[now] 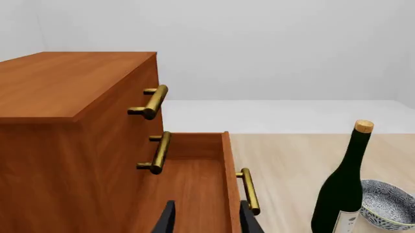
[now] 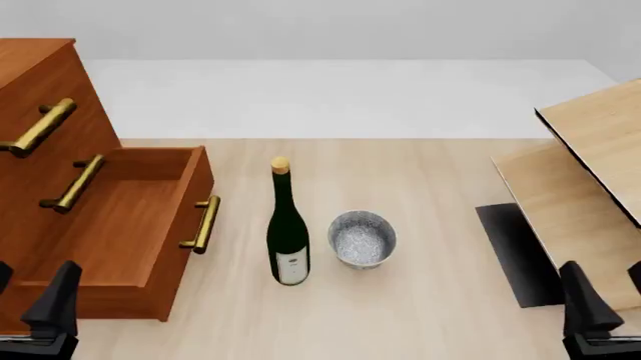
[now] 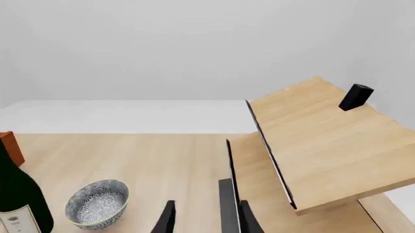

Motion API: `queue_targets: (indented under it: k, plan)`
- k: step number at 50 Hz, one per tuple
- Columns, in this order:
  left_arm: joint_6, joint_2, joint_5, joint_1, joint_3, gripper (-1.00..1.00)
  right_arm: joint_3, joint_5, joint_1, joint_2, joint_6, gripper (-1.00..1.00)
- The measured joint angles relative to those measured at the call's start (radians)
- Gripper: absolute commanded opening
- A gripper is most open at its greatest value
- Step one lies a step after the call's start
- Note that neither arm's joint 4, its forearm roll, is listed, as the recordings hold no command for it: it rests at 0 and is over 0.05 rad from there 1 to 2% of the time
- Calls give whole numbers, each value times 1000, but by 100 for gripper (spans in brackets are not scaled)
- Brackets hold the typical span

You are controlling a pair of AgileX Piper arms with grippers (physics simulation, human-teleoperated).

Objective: Close the bottom drawer of the cabinet and open the top drawer.

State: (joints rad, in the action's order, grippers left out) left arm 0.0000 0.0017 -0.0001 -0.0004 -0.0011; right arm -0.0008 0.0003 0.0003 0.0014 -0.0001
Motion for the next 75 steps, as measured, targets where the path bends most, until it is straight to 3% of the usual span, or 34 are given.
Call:
queue_targets:
  k: [30, 42, 62, 75]
  plan:
    - [6, 60, 11, -35, -47, 100, -8, 11, 5, 0, 1, 100]
    - [-24, 136, 58, -101, -193, 100, -13, 16, 5, 0, 2, 100]
    - [-115, 421, 146, -252, -418, 100, -15, 16, 9, 2, 1, 100]
    - [-244, 595, 211, -372, -500, 100, -17, 5, 12, 14, -1, 100]
